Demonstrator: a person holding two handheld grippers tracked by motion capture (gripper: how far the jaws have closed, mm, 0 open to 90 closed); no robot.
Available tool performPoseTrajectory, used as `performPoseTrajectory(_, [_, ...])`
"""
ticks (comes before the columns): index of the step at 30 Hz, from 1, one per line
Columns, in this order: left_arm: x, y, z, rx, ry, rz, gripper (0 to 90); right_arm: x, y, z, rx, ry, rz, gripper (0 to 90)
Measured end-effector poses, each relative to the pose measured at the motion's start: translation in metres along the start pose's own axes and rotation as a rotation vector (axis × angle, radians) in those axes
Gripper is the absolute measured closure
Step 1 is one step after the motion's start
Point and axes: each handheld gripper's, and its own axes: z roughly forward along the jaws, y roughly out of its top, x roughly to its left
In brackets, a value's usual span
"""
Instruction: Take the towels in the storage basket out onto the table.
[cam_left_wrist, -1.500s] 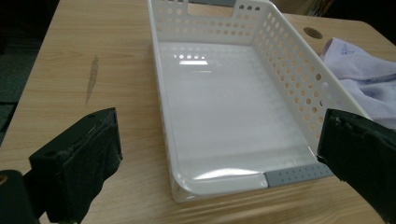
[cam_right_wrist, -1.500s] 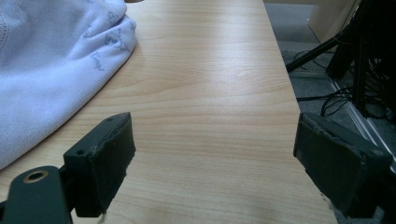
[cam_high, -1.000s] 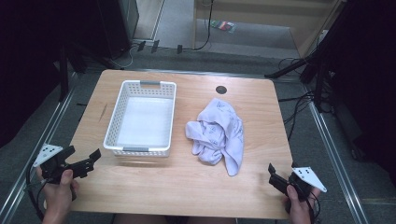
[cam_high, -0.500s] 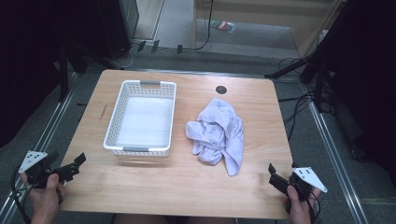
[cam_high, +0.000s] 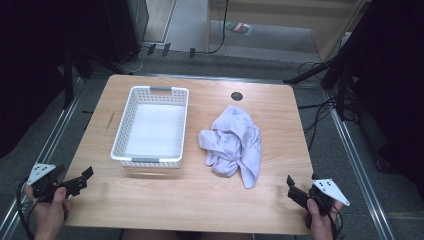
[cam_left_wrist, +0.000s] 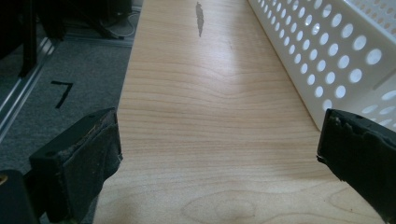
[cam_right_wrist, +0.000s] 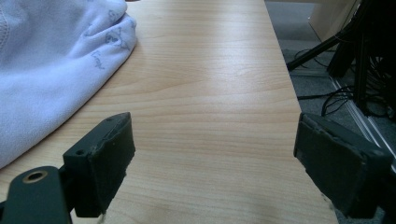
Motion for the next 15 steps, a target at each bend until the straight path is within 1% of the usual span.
performPoseTrajectory(2, [0.0001, 0.0002, 0.0001, 0.011, 0.005, 0.0, 0.3, 0.0, 0.0, 0.0, -0.001, 0.0, -0.001, 12.5])
performPoseTrajectory(9, [-0.0018, -0.0006, 0.002, 0.013, 0.007, 0.01, 0.4, -0.0002, 0.0, -0.0001, -0.002, 0.002, 0.002, 12.5])
performPoseTrajectory(15, [-0.001, -0.0003, 0.0017, 0.009, 0.005, 0.003, 0.4, -0.0003, 0.0, 0.0001, -0.002, 0.005, -0.002, 12.5])
